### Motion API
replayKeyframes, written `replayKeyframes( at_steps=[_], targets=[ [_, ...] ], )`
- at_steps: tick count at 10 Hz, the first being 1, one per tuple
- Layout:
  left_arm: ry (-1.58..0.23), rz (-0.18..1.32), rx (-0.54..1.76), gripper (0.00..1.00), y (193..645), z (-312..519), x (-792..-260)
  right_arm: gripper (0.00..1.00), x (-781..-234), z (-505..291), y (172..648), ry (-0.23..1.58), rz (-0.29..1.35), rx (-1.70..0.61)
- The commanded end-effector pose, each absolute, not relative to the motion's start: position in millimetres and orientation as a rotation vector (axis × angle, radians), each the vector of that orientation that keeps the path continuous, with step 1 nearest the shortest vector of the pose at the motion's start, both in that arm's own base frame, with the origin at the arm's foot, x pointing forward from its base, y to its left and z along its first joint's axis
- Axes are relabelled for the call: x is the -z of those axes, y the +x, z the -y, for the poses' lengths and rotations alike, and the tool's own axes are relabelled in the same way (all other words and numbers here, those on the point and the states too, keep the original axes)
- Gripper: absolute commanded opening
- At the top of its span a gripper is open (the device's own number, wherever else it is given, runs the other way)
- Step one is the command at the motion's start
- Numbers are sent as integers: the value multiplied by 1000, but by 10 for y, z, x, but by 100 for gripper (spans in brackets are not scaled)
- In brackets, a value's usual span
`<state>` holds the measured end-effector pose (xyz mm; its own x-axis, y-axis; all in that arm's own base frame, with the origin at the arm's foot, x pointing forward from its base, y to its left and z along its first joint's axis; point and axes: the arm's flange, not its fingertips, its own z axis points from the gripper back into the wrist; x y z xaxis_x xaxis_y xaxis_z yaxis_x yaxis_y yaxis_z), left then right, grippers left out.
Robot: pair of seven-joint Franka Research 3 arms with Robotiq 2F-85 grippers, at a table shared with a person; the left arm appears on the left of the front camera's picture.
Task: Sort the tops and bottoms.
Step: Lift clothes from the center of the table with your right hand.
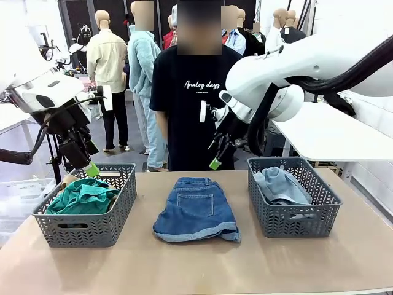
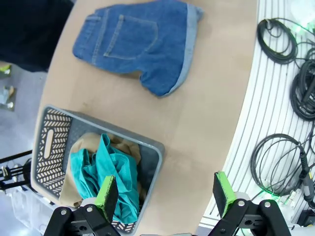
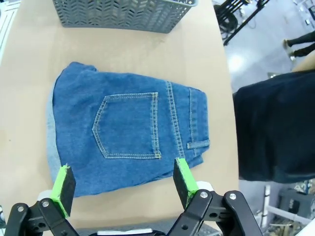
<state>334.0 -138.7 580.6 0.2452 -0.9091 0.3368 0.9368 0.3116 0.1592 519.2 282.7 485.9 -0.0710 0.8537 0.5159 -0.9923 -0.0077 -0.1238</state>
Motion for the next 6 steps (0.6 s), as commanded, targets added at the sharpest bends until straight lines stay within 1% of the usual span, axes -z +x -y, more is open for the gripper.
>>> replayKeyframes(
  at_steps=[1, 2, 4, 6],
  targets=[
    [-81, 394, 1268, 100, 3333, 1355, -5814, 100, -4655, -2914, 5202, 355, 464, -1585],
    [-81, 394, 1268, 100, 3333, 1355, -5814, 100, -4548, -3050, 5249, 353, 467, -1623],
    [-81, 394, 1268, 100, 3333, 1355, -5814, 100, -4365, -3365, 5455, 395, 534, -1701],
    [-81, 394, 1268, 100, 3333, 1355, -5814, 100, -4250, -3606, 5490, 420, 573, -1754]
  ],
)
